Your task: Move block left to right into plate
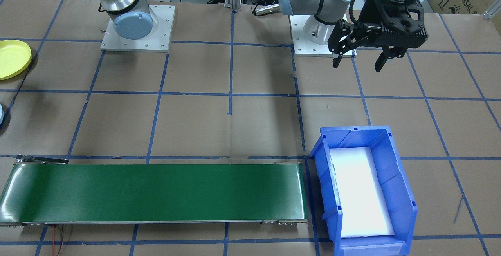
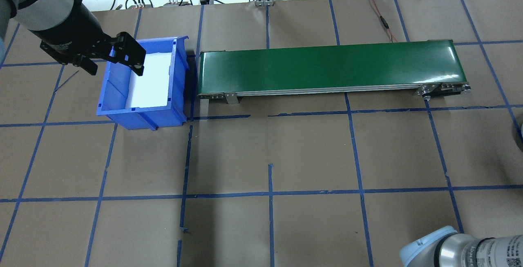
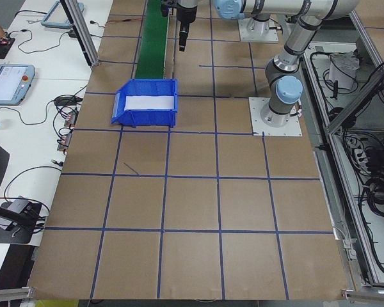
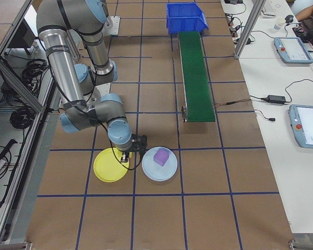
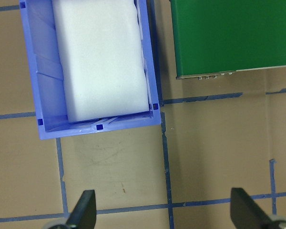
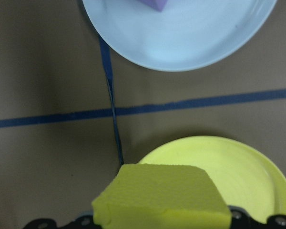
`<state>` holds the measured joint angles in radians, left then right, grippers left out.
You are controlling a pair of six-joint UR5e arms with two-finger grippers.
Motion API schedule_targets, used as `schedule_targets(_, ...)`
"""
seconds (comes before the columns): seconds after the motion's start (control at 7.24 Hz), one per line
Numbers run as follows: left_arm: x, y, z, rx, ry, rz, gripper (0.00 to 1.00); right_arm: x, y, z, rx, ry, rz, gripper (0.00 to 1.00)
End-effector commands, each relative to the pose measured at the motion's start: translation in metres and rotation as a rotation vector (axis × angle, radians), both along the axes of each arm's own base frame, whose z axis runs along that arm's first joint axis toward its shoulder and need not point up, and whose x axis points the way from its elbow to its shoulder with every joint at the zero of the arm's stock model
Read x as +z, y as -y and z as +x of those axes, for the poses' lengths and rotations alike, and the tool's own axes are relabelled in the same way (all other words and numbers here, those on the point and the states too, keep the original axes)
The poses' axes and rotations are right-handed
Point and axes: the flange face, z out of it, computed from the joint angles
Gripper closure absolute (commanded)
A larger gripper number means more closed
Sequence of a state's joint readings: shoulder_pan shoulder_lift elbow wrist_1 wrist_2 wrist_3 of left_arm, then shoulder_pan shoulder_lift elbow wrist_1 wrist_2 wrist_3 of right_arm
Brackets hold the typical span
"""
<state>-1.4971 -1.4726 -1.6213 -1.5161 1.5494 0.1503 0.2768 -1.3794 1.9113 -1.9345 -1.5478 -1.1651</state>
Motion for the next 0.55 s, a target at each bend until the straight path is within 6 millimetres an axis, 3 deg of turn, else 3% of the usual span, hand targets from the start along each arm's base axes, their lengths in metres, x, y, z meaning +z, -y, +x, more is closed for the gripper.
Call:
schedule_targets(0.0, 0.0, 0.0, 0.0, 0.0, 0.0, 0.0, 0.0, -0.028, -0.043, -0.009, -0.042, 0.031, -0.001, 0.52)
schedule_targets(0.14, 0.0, 0.0, 0.0, 0.0, 0.0, 0.0, 0.0, -0.036, -0.042, -0.013, -0.044, 0.039, 0.0, 0.46)
schedule_targets(0.41, 0.0, 0.0, 0.0, 0.0, 0.0, 0.0, 0.0, -0.042, -0.041, -0.022, -0.046, 0.005, -0.012, 0.24)
